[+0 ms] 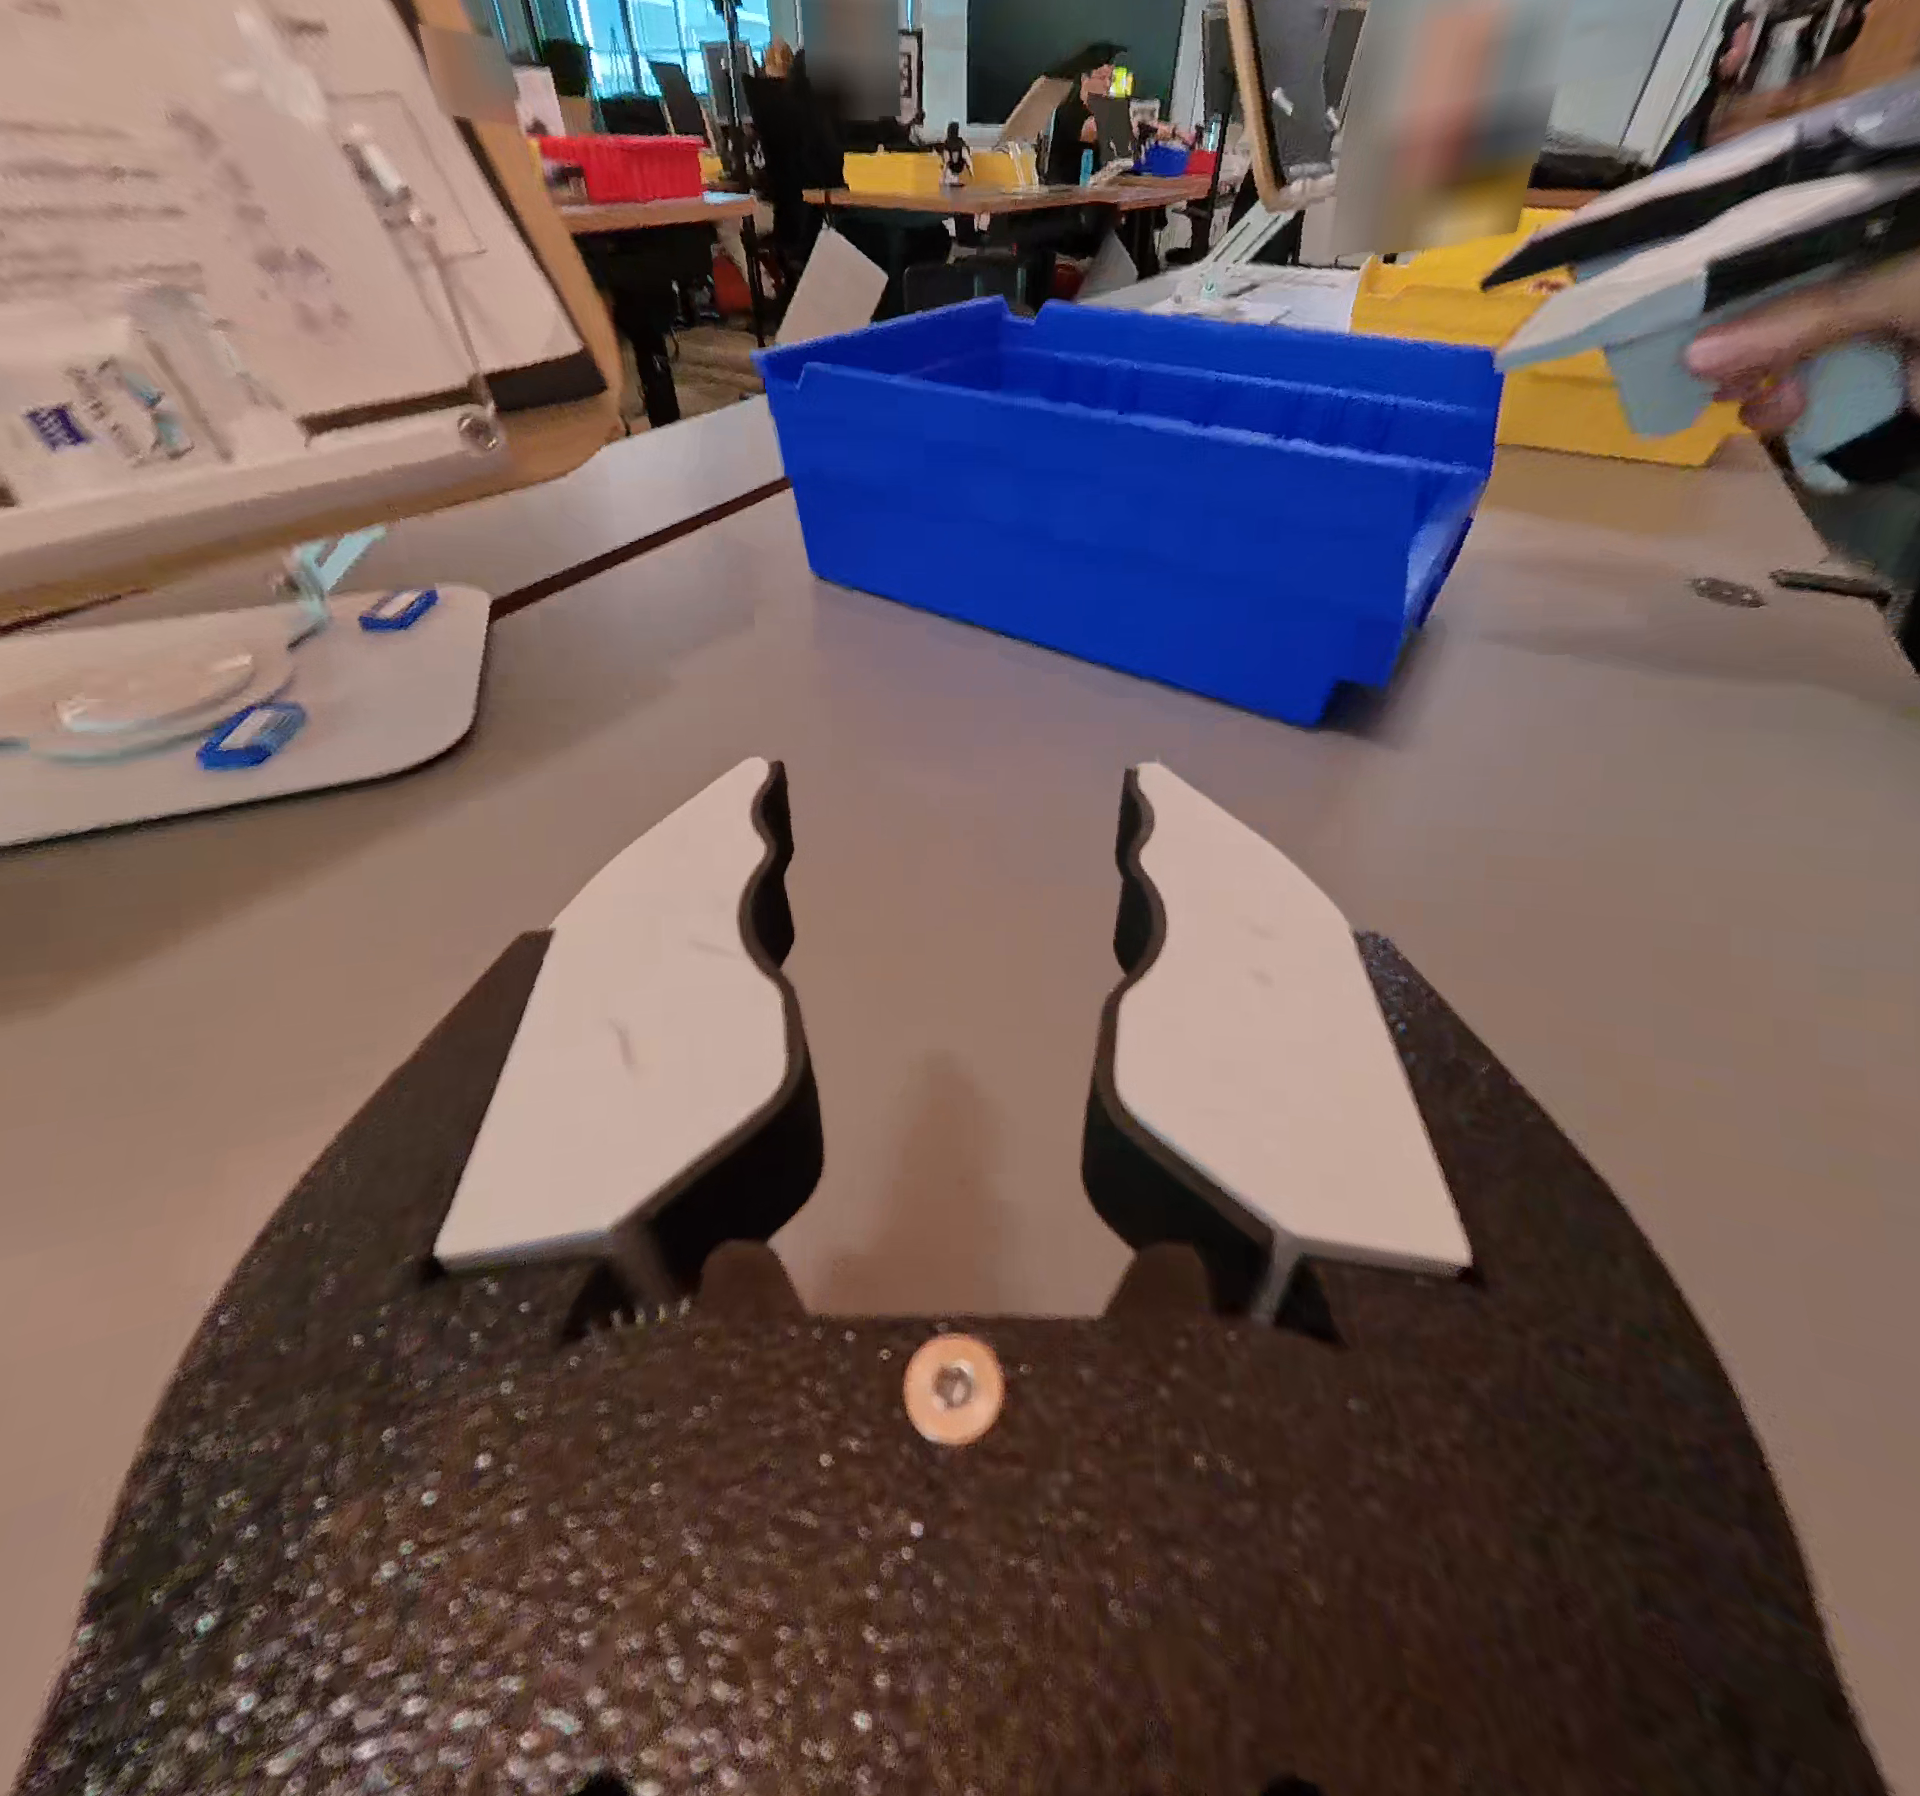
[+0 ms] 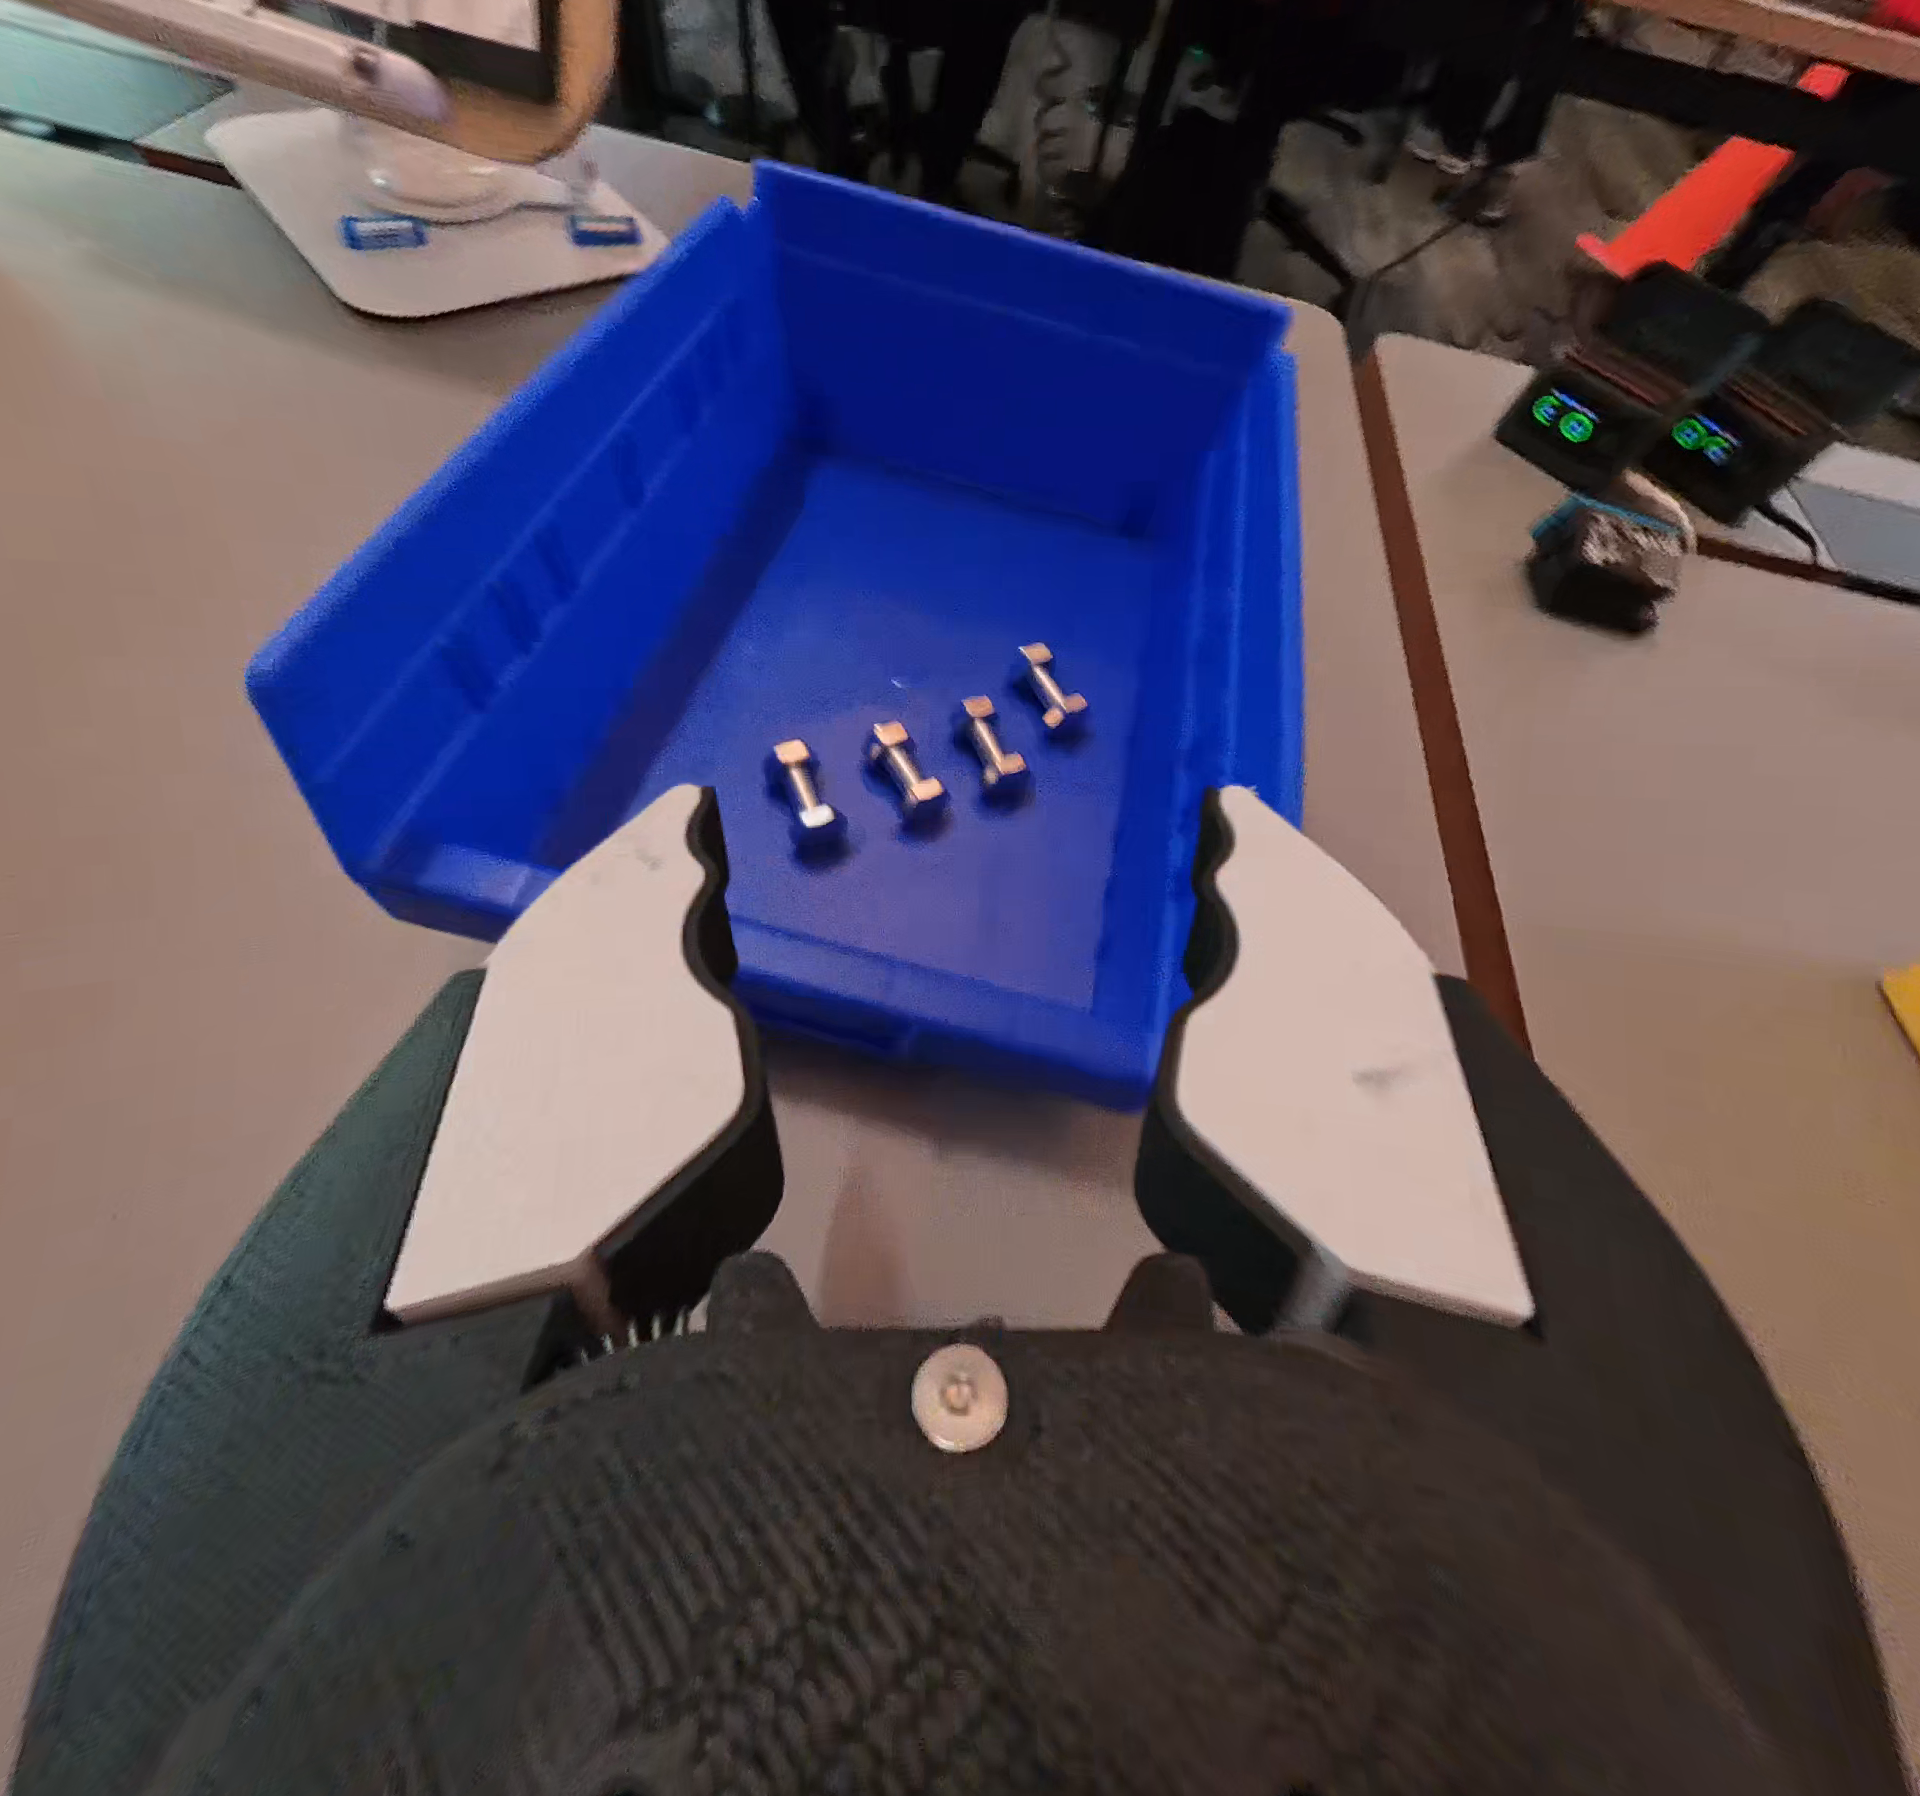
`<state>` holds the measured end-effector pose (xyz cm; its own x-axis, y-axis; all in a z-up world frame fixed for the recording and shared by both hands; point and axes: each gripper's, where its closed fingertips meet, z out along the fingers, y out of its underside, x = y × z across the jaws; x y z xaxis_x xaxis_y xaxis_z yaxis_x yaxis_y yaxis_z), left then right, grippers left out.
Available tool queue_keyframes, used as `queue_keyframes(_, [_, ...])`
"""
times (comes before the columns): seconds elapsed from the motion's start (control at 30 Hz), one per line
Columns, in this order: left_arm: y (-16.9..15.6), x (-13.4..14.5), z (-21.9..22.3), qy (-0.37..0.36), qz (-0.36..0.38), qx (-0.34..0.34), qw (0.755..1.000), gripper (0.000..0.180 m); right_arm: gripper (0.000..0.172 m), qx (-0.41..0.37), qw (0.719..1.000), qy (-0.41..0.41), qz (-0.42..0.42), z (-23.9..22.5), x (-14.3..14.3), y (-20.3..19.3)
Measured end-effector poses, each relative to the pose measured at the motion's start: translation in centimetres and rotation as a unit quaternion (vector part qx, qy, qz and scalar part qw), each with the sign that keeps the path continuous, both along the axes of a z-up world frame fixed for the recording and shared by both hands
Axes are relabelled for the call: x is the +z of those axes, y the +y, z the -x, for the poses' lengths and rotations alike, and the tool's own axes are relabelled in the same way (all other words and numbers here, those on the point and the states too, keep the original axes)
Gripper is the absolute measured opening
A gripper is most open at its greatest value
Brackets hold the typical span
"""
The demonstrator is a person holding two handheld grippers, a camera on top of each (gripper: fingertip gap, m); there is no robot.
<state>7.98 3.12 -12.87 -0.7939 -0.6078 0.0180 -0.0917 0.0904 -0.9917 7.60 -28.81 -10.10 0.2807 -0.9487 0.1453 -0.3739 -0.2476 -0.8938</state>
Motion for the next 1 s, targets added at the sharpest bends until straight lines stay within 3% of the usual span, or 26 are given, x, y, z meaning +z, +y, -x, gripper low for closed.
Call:
queue_keyframes(0.03, [-1.6, 0.2, 0.2, 0.004, 0.008, -0.004, 1.000, 0.063, 0.090, -0.017, 1.000, -0.008, -0.005, 0.4, -0.2, -0.8])
queue_keyframes(0.23, [-14.1, 2.6, 0.7, 0.022, 0.009, 0.013, 1.000, 0.088, 0.102, -0.094, 0.992, -0.068, -0.041, 0.4, 2.4, -4.2])
queue_keyframes(0.3, [-17.8, 2.9, 0.0, 0.039, 0.016, 0.039, 0.998, 0.088, 0.103, -0.089, 0.992, -0.073, -0.045, 0.5, 2.8, -4.1])
queue_keyframes(0.4, [-21.2, 0.7, -2.2, 0.058, -0.048, 0.089, 0.993, 0.084, 0.104, -0.094, 0.991, -0.084, -0.047, 1.0, 3.5, -4.3])
queue_keyframes(0.47, [-21.4, -1.2, -3.9, 0.070, -0.092, 0.130, 0.985, 0.080, 0.104, -0.097, 0.989, -0.095, -0.051, 1.3, 4.1, -4.3])
queue_keyframes(0.57, [-19.2, -1.4, -5.4, 0.061, -0.115, 0.167, 0.977, 0.052, 0.102, -0.086, 0.988, -0.111, -0.060, 1.7, 5.0, -3.6])
queue_keyframes(0.7, [-12.9, -1.2, -6.4, 0.024, -0.147, 0.218, 0.965, 0.011, 0.100, -0.059, 0.991, -0.109, -0.056, 2.0, 5.3, -1.9])
queue_keyframes(0.87, [-4.5, -1.3, -3.1, 0.021, -0.118, 0.191, 0.974, 0.005, 0.093, 0.018, 0.988, -0.118, -0.094, 2.7, 6.9, 3.8])
queue_keyframes(1.0, [3.8, -1.2, 0.9, 0.012, -0.134, 0.244, 0.960, 0.006, 0.090, 0.123, 0.980, -0.117, -0.103, 3.4, 8.7, 12.8])
